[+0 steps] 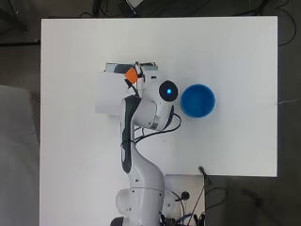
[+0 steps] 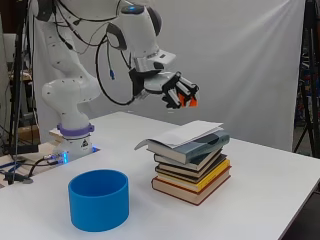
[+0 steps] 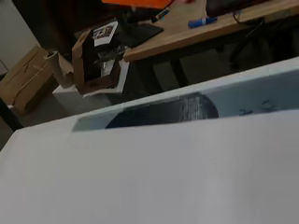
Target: Teleoperate dual arm-hand system to pick and place objects
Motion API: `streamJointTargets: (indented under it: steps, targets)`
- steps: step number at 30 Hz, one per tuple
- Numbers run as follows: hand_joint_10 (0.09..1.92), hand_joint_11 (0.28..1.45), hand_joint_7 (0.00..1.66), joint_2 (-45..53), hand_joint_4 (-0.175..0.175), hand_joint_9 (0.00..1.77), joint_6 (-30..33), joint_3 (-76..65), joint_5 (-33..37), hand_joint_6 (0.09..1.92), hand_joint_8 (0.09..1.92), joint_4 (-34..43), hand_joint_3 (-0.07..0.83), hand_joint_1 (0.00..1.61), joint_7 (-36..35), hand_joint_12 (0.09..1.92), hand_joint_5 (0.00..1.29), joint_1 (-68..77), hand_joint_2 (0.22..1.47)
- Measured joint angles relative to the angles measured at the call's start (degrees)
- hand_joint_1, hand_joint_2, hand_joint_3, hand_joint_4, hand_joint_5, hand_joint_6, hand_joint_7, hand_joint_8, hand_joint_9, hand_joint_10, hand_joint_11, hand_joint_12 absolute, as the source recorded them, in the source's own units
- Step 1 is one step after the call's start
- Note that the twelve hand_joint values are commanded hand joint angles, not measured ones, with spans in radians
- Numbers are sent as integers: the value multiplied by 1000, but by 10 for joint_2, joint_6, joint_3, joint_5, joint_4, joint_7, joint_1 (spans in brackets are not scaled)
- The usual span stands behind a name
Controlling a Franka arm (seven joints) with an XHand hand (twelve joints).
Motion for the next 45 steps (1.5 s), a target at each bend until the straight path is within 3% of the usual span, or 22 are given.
streamJointTargets:
  steps: [7,12,17,21,27,28,30,34,45]
  targets:
    - [1920,1050,1238,-18,175,1494,0,-23,-109,1291,1920,49,1,930,58,1777,782,-12,1215]
    - [1920,1051,1249,-21,175,1500,-7,-63,-121,1289,1920,71,0,930,72,1797,785,-20,1214]
    - [1920,1112,1357,-21,175,1575,-23,-109,-181,1221,1920,113,-2,949,71,1813,832,-32,1190]
    - [1920,1148,1390,-31,175,1607,-18,-146,-209,1199,1920,100,-1,955,69,1808,845,-42,1182]
    - [1920,1192,1415,-129,175,1625,-14,-160,-216,1259,1920,6,3,930,62,1803,793,-63,1203]
    - [1920,1191,1409,-139,127,1622,-11,-170,-215,949,1920,-6,-1,909,58,1813,762,-65,1191]
    - [1920,1212,1418,-139,153,1621,-1,-199,-209,1069,1920,-16,5,932,44,1800,803,-65,1182]
    - [1920,1225,1433,-76,175,1630,30,-255,-195,1208,1920,-15,3,941,23,1800,818,-60,1188]
    - [1920,1223,1397,69,175,1596,75,-317,-91,1202,1920,-27,0,947,-58,1801,831,-56,1182]
